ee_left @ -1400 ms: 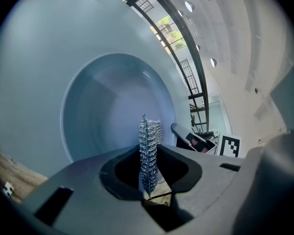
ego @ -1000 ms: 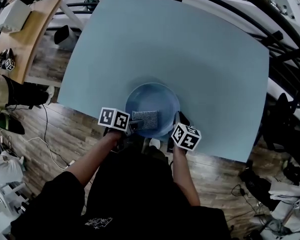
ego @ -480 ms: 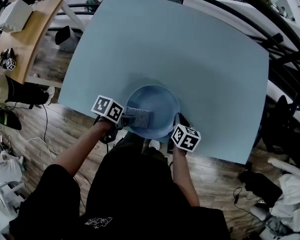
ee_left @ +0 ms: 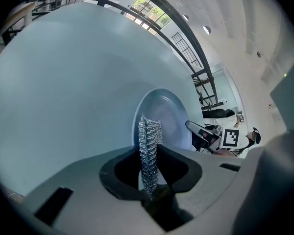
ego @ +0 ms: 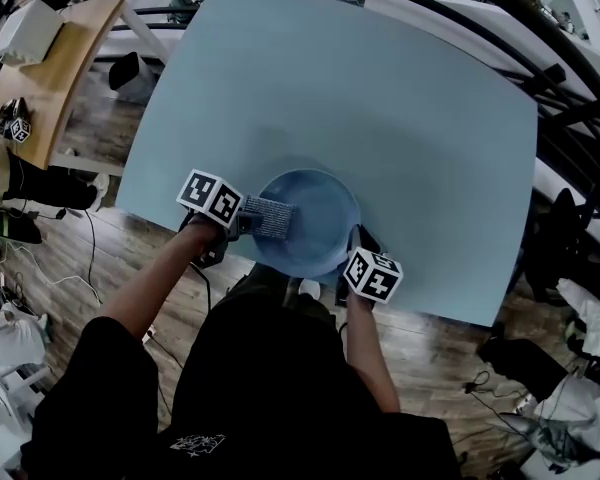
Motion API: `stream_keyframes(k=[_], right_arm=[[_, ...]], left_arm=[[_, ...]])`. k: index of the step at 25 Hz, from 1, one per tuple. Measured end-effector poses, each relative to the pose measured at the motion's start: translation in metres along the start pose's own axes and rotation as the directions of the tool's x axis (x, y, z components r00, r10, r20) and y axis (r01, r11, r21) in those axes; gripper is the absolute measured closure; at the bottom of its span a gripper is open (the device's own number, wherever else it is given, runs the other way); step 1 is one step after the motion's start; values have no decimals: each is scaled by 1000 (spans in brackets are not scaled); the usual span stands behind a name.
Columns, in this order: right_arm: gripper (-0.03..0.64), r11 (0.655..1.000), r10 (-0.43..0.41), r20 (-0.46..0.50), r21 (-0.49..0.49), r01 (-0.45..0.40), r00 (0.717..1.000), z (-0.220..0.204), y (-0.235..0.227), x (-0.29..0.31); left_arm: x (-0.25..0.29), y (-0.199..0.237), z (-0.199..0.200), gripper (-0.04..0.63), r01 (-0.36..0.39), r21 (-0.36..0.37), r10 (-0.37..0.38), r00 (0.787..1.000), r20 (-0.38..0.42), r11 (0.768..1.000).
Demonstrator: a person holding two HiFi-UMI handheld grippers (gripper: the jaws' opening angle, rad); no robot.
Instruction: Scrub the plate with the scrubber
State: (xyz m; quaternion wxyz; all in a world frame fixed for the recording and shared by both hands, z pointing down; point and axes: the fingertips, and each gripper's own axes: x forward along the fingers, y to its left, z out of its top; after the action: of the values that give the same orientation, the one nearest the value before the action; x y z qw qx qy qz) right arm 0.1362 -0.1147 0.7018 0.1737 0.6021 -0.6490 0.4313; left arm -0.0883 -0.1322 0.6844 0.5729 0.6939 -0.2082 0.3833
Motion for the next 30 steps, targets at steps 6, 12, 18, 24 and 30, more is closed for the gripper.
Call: stream_keyframes(k=[6, 12, 18, 24, 30], right_arm=[[601, 1000, -3, 1, -1, 3, 1000, 1, 1, 1], [601, 1000, -4, -1, -3, 4, 1000, 2, 2, 3], [601, 1000, -6, 4, 1, 6, 1000, 2, -4, 2], [601, 1000, -7, 7, 8, 7, 1000, 2, -2, 3], [601, 1000, -6, 10, 10, 6, 1000, 2, -4, 4]], left_arm=[[-3, 4, 21, 500, -22, 8, 21, 999, 30, 1000], [2, 0, 43, 501, -24, 13, 23, 997, 70, 1000], [22, -19, 59, 502, -7, 35, 4, 997, 78, 999], [40, -38, 68, 500, 18, 59, -22, 997, 73, 998], [57, -56, 70, 502, 47, 68, -51, 997, 66, 997]])
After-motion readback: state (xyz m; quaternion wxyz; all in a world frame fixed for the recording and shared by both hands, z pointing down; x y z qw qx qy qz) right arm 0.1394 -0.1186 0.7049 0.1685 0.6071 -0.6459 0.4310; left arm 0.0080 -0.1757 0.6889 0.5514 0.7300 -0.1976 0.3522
